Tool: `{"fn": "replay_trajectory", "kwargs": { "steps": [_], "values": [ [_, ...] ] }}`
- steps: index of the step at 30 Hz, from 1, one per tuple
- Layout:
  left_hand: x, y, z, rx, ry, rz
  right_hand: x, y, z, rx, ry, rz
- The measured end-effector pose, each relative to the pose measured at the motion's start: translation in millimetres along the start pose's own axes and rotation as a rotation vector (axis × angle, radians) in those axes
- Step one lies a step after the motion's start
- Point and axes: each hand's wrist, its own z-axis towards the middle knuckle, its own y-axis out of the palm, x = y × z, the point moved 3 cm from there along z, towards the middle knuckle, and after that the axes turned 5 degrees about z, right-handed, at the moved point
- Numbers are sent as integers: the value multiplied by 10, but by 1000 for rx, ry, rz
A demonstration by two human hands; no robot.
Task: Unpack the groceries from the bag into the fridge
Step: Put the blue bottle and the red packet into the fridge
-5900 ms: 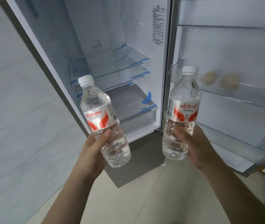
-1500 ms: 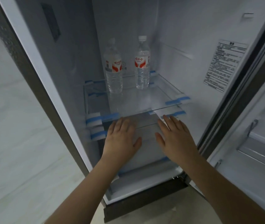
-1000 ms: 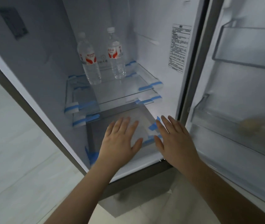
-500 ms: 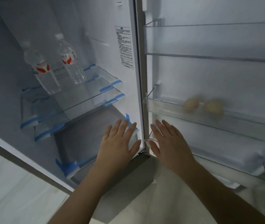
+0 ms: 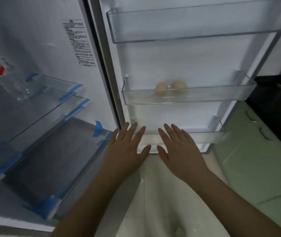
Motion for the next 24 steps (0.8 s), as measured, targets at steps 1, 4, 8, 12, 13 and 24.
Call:
{"fn": "replay_trajectory", "kwargs": {
  "steps": [1,4,8,12,13,24],
  "values": [
    [42,18,-9,-2,31,-21,16,-12,-85,10,31,-4],
    [244,23,-15,1,128,-71,99,-80,-351,42,136,-30],
    [634,-7,-8,30,267,-82,273,-213,-730,75,263,-106],
    [1070,-38,-49,33,391,-97,487,-354,-1160,99,409,-162],
    [1176,-48,-66,33,422,-103,538,-394,-1272,104,445,-174],
    [2586,-229,-660,8,713,-130,1020,-808,-2786,159,750,-256]
  ]
}}
